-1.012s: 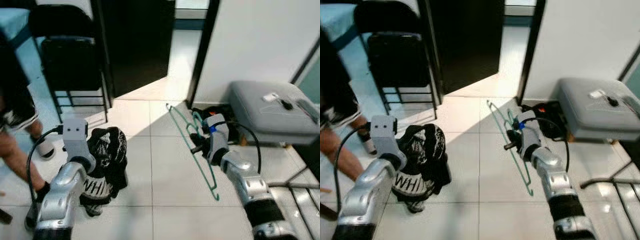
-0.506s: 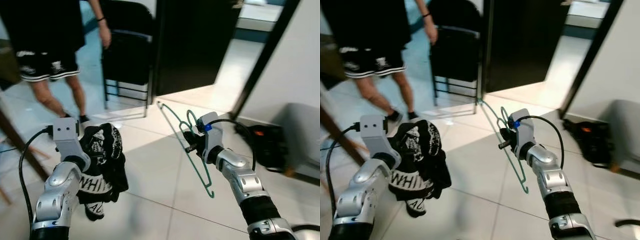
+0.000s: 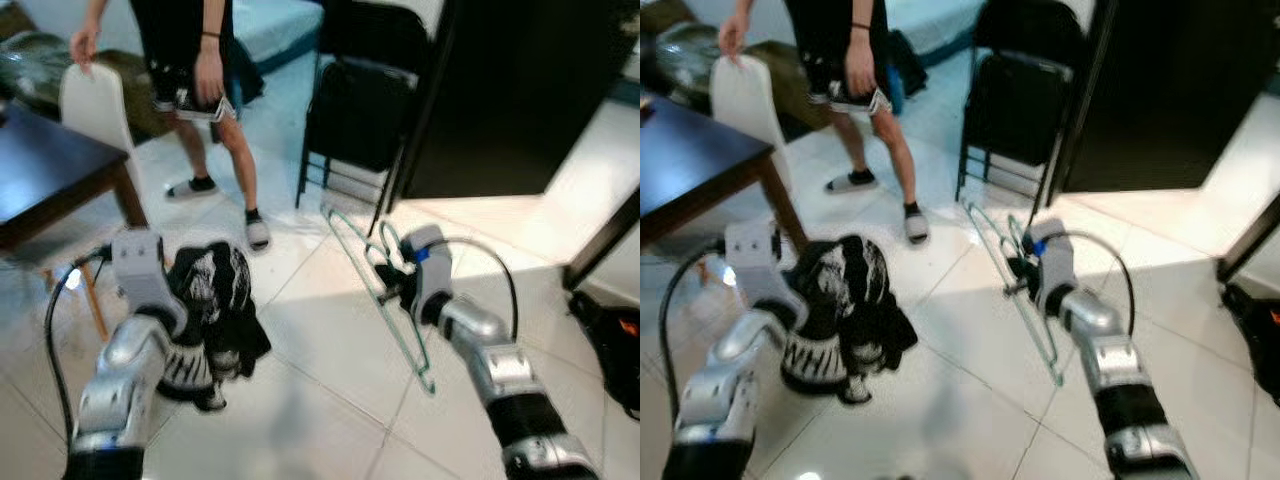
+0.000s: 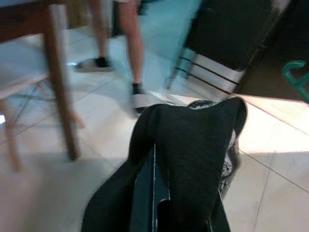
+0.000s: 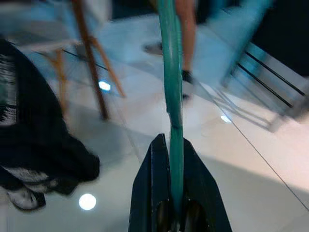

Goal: Hang hanger

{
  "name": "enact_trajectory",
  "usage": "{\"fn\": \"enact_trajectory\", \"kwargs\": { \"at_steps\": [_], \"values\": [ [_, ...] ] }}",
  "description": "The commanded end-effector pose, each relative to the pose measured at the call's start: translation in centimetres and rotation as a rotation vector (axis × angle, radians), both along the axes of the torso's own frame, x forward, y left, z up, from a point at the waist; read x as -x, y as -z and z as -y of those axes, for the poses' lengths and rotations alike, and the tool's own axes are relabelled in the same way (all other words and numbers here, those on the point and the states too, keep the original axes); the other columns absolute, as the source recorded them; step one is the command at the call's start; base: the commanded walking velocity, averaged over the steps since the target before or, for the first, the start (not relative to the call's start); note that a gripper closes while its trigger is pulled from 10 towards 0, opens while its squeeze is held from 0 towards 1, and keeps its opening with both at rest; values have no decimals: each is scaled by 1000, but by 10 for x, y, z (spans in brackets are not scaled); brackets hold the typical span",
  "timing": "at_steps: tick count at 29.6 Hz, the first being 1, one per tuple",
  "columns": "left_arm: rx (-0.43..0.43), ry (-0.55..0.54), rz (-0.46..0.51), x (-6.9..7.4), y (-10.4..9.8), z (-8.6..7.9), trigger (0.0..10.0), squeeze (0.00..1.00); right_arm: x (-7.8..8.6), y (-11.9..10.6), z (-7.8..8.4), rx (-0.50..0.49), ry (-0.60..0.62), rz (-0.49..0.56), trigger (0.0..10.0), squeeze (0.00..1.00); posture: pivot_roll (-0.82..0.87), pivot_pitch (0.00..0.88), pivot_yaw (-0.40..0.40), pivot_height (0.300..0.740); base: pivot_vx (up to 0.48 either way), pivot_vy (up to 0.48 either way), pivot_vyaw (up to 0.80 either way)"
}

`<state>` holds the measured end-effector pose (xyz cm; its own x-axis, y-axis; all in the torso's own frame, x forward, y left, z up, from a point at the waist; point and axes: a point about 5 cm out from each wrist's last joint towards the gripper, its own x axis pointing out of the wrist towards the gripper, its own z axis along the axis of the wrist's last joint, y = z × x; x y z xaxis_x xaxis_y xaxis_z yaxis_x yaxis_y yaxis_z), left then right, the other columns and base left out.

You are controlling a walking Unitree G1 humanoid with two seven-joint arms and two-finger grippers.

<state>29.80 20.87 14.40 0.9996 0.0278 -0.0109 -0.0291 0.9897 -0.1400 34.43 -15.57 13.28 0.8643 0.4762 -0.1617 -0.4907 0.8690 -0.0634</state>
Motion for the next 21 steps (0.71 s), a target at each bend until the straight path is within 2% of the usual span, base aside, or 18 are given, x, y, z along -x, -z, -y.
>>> {"fn": "enact_trajectory", "kwargs": {
  "at_steps": [1, 5, 18, 21],
  "values": [
    [3, 19, 17, -2, -5, 3, 10000, 0, 2, 6, 7, -18, 25, -23, 10000, 0, 1, 81, -59, 740, 0, 0, 794],
    [6, 23, 19, -2, -5, 3, 10000, 0, 2, 5, 8, -30, 27, -12, 10000, 0, 2, 79, -60, 740, 0, 0, 781],
    [-12, 25, 40, -3, -7, 5, 10000, 0, 4, 5, 10, -16, 23, 3, 10000, 0, -1, 70, -64, 740, 0, 0, 0],
    [-13, 36, 39, -3, -7, 6, 10000, 0, 3, 6, 9, 2, 9, -5, 10000, 0, 2, 66, -66, 740, 264, 0, 800]
  ]
}}
